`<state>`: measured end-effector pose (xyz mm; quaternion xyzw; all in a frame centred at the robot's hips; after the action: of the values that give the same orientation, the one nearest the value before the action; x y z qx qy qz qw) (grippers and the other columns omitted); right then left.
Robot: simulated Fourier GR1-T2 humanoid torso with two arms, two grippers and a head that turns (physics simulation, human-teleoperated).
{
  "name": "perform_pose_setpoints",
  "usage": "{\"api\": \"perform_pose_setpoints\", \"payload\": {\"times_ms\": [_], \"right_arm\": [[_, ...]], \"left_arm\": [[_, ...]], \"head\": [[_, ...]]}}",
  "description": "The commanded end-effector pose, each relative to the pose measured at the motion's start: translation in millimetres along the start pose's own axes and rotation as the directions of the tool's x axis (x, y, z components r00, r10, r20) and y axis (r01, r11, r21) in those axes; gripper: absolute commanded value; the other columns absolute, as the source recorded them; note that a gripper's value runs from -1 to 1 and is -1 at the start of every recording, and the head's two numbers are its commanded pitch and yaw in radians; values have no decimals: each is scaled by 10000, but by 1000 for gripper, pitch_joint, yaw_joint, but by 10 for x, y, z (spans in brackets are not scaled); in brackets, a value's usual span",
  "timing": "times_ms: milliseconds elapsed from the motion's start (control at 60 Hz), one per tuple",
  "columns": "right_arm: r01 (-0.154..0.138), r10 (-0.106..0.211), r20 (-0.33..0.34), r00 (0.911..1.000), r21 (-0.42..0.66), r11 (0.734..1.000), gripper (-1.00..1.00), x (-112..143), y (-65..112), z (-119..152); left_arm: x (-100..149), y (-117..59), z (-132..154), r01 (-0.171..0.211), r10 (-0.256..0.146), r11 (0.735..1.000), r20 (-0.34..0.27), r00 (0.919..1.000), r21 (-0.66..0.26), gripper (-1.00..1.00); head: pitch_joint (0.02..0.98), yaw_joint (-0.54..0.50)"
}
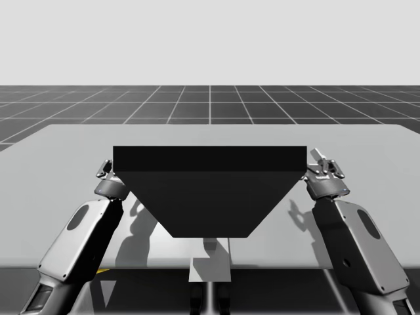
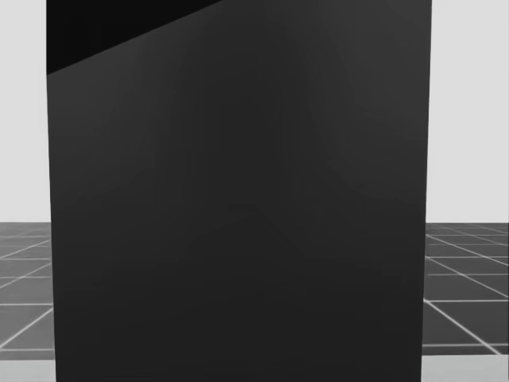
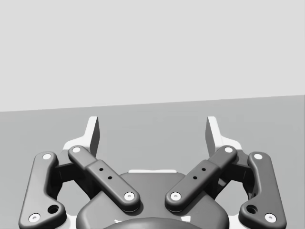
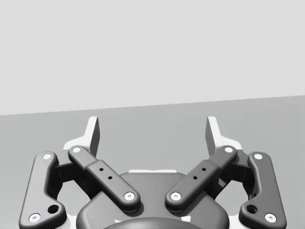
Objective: Reach around the screen and pick up the object behind it.
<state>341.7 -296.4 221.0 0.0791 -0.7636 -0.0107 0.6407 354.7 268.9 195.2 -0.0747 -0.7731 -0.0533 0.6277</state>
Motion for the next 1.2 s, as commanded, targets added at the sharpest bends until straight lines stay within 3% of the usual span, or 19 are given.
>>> {"api": "perform_pose_setpoints", "payload": {"times_ms": [17,67,100,167,233,250,317,367,417,467,517,600,700,817,917,950,1017,1117,1200], "right_arm": [[-222,215,-172,9996,-443,9988,-1000,-8,3,22],[-179,183,-307,9994,138,9997,-1000,-13,15,25],[3,23,-464,9989,551,9985,-1000,-14,24,28],[-265,354,-664,9972,1309,9910,-1000,-21,26,45],[-106,261,-779,9966,1937,9810,-1000,-16,19,64],[-233,393,-703,9968,2154,9763,-1000,-13,17,78],[-179,345,-626,9974,2495,9682,-1000,-4,24,90],[-312,497,-554,9972,2950,9550,-1000,5,33,112],[-109,369,-644,9972,3652,9309,-1000,27,57,147],[-195,485,-599,9970,4123,9108,-1000,44,75,178],[-71,420,-632,9971,4736,8807,-1000,73,93,218],[-66,509,-677,9964,5374,8433,-1000,98,109,268],[-263,804,-646,9947,5945,8037,-1000,102,120,333],[-443,1162,-677,9909,6515,7573,-1000,87,123,390],[-544,1440,-688,9872,7032,7089,-1000,76,120,449],[-586,1590,-716,9847,7230,6884,-1000,61,116,475],[-663,1783,-722,9813,7430,6660,-1000,27,114,501],[-682,1938,-719,9784,7729,6308,-1000,-39,127,540],[-683,2063,-714,9759,7978,5991,-1000,-86,148,566]], "left_arm": [[-4,-2,-1,21,-21,10000,-2,10000,-5,-1000],[-4,-4,0,40,-40,10000,-18,10000,-16,-1000],[-4,-4,1,40,-40,10000,-39,10000,-50,-1000],[9,0,12,139,-150,9987,-212,9997,-490,-1000],[24,2,39,388,-432,9941,-414,9982,-1013,-1000],[37,-6,62,356,-425,9896,-466,9980,-1393,-1000],[65,-25,96,344,-443,9839,-525,9976,-1754,-1000],[96,-43,128,225,-358,9756,-571,9977,-2185,-1000],[141,-66,171,77,-260,9636,-649,9976,-2673,-1000],[180,-81,207,-30,-183,9531,-673,9976,-3027,-1000],[226,-98,261,-232,-50,9349,-783,9969,-3541,-1000],[266,-120,346,-182,-160,9137,-806,9966,-4060,-1000],[282,-133,471,137,-585,8887,-835,9948,-4583,-1000],[284,-127,583,136,-732,8607,-972,9926,-5090,-1000],[271,-130,660,-83,-725,8218,-1190,9902,-5698,-1000],[261,-136,686,-275,-670,7965,-1332,9888,-6040,-1000],[249,-147,703,-535,-541,7713,-1492,9873,-6342,-1000],[213,-189,700,-758,-514,7457,-1706,9840,-6619,-1000],[156,-256,687,-553,-862,7397,-1759,9806,-6707,-1000]], "head": [[60,-25],[61,-25],[62,-25],[63,-25],[65,-26],[66,-27],[69,-28],[70,-29],[72,-30],[73,-30],[75,-30],[77,-32],[82,-35],[86,-36],[88,-36],[89,-36],[92,-36],[94,-38],[96,-37]]}}
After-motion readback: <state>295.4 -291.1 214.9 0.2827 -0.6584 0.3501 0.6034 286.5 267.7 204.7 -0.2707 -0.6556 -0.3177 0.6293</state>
